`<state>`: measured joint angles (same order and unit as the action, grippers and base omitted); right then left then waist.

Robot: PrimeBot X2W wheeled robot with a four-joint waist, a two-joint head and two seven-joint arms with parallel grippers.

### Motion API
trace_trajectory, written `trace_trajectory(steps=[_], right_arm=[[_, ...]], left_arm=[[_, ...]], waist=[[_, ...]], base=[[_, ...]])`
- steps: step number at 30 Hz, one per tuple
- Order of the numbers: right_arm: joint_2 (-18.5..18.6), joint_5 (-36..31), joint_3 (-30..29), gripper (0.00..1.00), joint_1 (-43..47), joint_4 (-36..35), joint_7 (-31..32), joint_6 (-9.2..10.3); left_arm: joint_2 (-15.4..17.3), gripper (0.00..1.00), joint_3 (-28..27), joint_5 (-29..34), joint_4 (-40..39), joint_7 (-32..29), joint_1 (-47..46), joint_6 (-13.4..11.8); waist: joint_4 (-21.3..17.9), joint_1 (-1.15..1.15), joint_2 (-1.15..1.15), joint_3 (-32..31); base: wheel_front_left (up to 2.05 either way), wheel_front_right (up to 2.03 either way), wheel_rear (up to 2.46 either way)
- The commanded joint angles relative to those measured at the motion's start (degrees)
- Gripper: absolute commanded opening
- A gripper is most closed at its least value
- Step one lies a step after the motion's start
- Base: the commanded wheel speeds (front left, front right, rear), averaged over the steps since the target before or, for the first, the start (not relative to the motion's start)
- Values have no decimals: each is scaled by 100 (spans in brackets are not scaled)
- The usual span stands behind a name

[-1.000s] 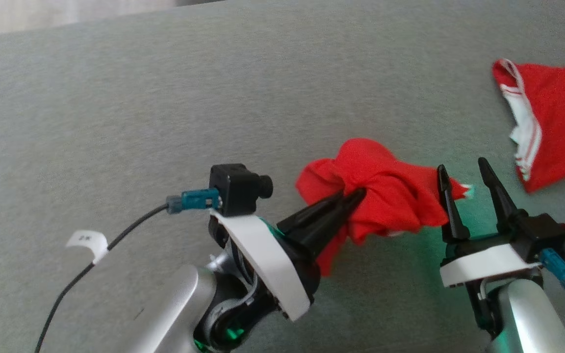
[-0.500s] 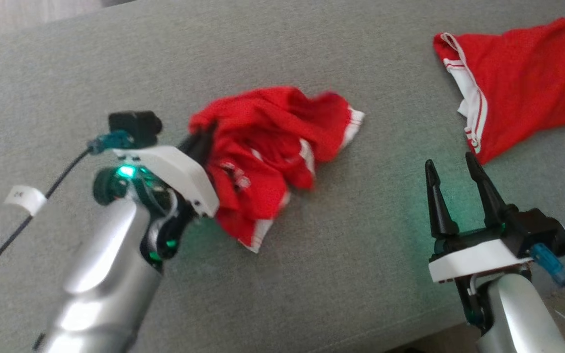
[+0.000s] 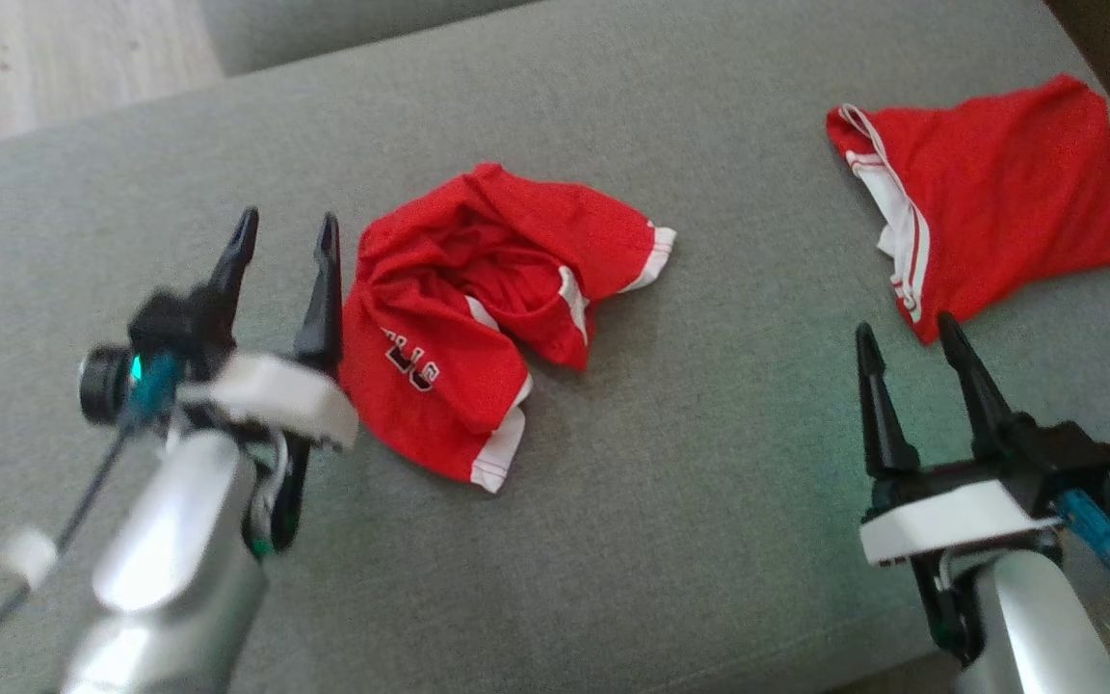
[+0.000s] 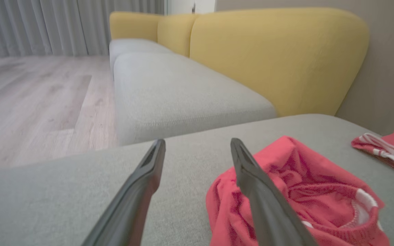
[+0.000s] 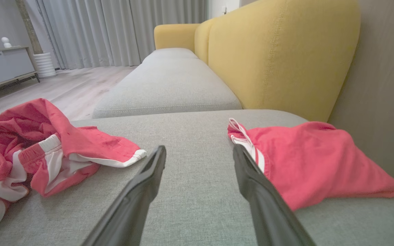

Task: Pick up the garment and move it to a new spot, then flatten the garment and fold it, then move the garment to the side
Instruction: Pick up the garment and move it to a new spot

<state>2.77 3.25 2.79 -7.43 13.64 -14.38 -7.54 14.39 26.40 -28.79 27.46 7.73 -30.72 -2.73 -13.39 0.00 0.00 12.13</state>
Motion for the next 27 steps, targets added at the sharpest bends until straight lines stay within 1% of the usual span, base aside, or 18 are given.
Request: trace_trajectory(steps=[1,6,7,10,14,16,22,27], right_arm=[[11,-86,18,100,62,-212,-62,5],[21,-272,-204,100,261,-289,-62,5],[21,-272,-204,100,261,-289,-62,5],[29,-341,-327,100,370,-305,-62,5],[27,-400,-485,100,529,-309,-62,5],[26,-428,-537,100,603,-278,-62,5],[23,-506,-618,100,797,-104,-62,5],[21,-513,-558,100,897,40,-62,5]], left_arm=[[173,100,-166,66,-306,320,225,-109],[175,100,-194,268,-864,665,1119,-414],[175,100,-194,268,-864,665,1119,-414],[87,100,-316,301,-1227,716,1723,-559],[-15,100,-540,628,-1672,724,2512,-790],[-91,100,-682,770,-1828,725,2837,-841],[-315,100,-1194,1219,-2118,726,3532,-820],[-509,100,-1545,1484,-2141,726,3693,-553]], waist=[[155,0,0,-196],[412,0,0,-455],[412,0,0,-455],[540,0,0,-583],[716,0,0,-717],[798,0,0,-770],[1042,0,0,-925],[1226,0,0,-1017]], base=[[0,0,0],[0,0,0],[0,0,0],[0,0,0],[0,0,0],[0,0,0],[0,0,0],[0,0,0]])
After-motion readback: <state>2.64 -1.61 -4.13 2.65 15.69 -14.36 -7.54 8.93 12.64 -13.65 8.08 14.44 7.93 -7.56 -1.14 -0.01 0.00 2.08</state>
